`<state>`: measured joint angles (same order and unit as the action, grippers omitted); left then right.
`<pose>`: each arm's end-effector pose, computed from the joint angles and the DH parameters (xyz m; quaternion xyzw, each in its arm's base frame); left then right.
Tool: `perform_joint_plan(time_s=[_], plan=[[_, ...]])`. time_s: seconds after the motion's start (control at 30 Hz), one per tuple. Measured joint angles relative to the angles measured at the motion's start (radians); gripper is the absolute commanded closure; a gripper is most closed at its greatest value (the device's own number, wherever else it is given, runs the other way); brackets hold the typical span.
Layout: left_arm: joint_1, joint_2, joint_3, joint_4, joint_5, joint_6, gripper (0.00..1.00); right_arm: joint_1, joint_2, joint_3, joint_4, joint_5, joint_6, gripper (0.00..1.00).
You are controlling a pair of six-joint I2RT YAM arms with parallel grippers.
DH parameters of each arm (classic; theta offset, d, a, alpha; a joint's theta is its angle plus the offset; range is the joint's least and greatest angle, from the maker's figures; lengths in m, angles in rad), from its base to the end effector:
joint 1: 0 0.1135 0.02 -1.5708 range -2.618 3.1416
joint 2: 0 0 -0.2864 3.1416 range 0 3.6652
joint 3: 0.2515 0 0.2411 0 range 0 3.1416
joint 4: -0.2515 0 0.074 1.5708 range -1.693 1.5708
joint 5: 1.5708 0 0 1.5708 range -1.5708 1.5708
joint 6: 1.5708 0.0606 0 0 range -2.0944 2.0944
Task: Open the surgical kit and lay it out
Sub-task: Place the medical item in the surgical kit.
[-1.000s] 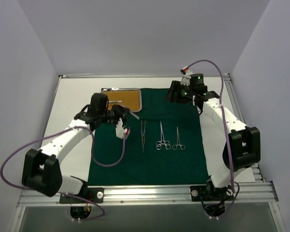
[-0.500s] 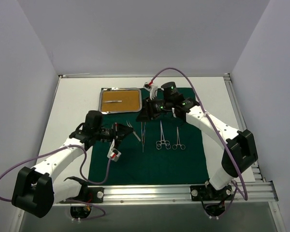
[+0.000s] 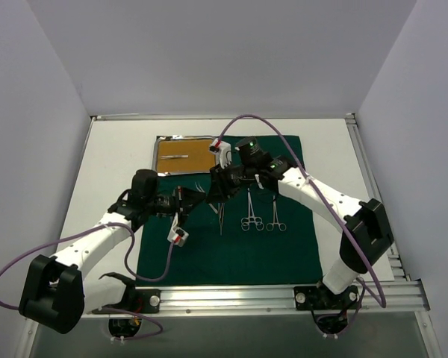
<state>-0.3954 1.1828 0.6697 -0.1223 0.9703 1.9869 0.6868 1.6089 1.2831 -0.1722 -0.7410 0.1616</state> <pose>0.1945 -0.1354 0.2520 0.8113 0.0973 -0.0064 0.5764 0.2645 0.2698 0.3251 -0.3867 0.7257 0.4797 0.3061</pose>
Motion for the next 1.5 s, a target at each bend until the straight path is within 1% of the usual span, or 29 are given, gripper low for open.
perform_joint_plan(time_s=[0.27,0.33,0.37,0.43,0.47,0.57,0.63,0.67,0.7,0.73,0.77,0.9,1.0,1.1,1.17,1.23,1.3,1.4,1.5], plan=[[0.0,0.001,0.0,0.002,-0.026,0.0,0.98,0.032,0.042,0.011,-0.032,0.069,-0.004,0.69],[0.0,0.001,0.0,0.006,-0.03,0.0,0.98,0.038,0.046,0.015,-0.035,0.08,-0.004,0.74],[0.0,0.002,0.0,0.009,-0.032,0.0,0.98,0.041,0.048,0.019,-0.034,0.085,-0.003,0.81],[0.0,0.005,0.0,0.013,-0.033,0.0,0.98,0.046,0.056,0.029,-0.032,0.096,0.0,0.87],[0.0,0.007,0.0,0.015,-0.035,0.0,0.98,0.048,0.059,0.03,-0.028,0.103,0.003,0.93],[0.0,0.011,0.0,0.015,-0.038,0.001,0.98,0.053,0.061,0.03,-0.03,0.136,0.014,1.0],[0.0,0.015,0.0,0.018,-0.047,0.001,0.97,0.054,0.063,0.03,-0.026,0.151,0.021,1.0],[0.0,0.019,0.0,0.022,-0.051,0.001,0.93,0.055,0.065,0.03,-0.025,0.158,0.025,1.0],[0.0,0.024,0.0,0.027,-0.058,0.001,0.56,0.055,0.068,0.03,-0.023,0.167,0.029,1.0],[0.0,0.03,0.0,0.036,-0.065,0.005,0.3,0.056,0.07,0.03,-0.019,0.178,0.035,1.0],[0.0,0.037,-0.003,0.059,-0.073,0.008,0.06,0.056,0.072,0.03,-0.018,0.192,0.043,1.0],[0.0,0.058,-0.04,0.191,-0.135,0.008,0.06,0.056,0.073,0.03,-0.012,0.25,0.076,1.0],[0.002,0.053,-0.069,0.27,-0.212,0.008,0.06,0.056,0.073,0.026,-0.003,0.304,0.113,1.0],[0.002,-0.002,-0.083,0.292,-0.301,0.005,0.06,0.057,0.073,0.01,0.012,0.376,0.164,1.0],[0.002,-0.074,-0.082,0.273,-0.383,-0.056,0.06,0.061,0.073,-0.004,0.018,0.43,0.208,1.0],[0.001,-0.157,-0.062,0.204,-0.47,-0.155,0.06,0.074,0.074,-0.008,0.018,0.494,0.256,1.0],[0.0,-0.227,-0.013,0.098,-0.578,-0.298,0.06,0.099,0.077,-0.008,0.021,0.56,0.301,1.0],[0.0,-0.283,0.055,-0.052,-0.716,-0.519,0.06,0.161,0.106,0.006,0.019,0.655,0.367,1.0],[0.001,-0.305,0.095,-0.202,-0.84,-0.755,0.06,0.23,0.168,0.048,0.003,0.74,0.423,1.0]])
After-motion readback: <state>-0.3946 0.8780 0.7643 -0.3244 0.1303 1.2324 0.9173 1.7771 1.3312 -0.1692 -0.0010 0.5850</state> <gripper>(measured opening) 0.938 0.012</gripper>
